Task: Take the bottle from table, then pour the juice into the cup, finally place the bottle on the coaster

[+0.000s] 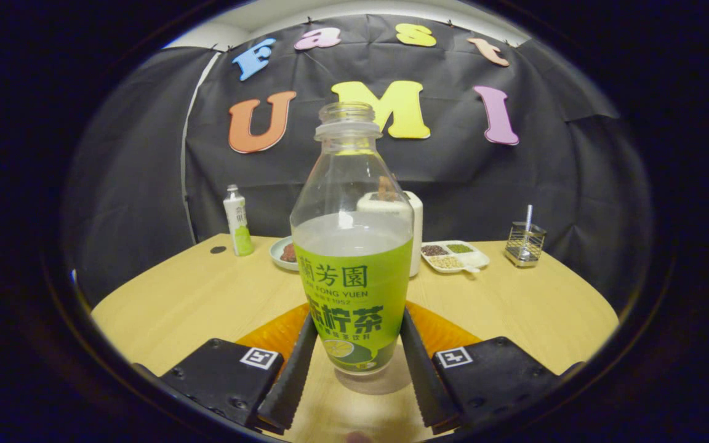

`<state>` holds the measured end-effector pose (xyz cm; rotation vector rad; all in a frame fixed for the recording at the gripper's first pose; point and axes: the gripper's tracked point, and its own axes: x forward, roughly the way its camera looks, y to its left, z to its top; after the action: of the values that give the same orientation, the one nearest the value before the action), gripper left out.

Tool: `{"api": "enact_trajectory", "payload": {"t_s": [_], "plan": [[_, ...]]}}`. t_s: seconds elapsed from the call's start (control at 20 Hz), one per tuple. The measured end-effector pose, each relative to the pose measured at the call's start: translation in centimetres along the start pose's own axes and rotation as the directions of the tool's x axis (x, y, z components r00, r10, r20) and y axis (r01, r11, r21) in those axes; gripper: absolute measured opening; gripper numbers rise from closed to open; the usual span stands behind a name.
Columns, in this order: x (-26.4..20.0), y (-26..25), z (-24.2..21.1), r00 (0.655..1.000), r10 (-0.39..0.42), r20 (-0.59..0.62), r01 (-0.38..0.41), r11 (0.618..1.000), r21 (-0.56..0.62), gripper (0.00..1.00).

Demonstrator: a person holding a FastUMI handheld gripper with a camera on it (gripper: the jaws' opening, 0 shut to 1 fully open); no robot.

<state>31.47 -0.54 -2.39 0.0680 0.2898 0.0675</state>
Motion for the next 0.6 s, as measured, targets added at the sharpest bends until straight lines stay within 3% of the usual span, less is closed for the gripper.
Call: {"api": "enact_trajectory", "payload": {"t_s": [0.6], "plan": [[2.3, -1.0, -1.7, 0.999, -0.041, -0.02, 0.04, 0.999, -0.036, 0.8]]}}
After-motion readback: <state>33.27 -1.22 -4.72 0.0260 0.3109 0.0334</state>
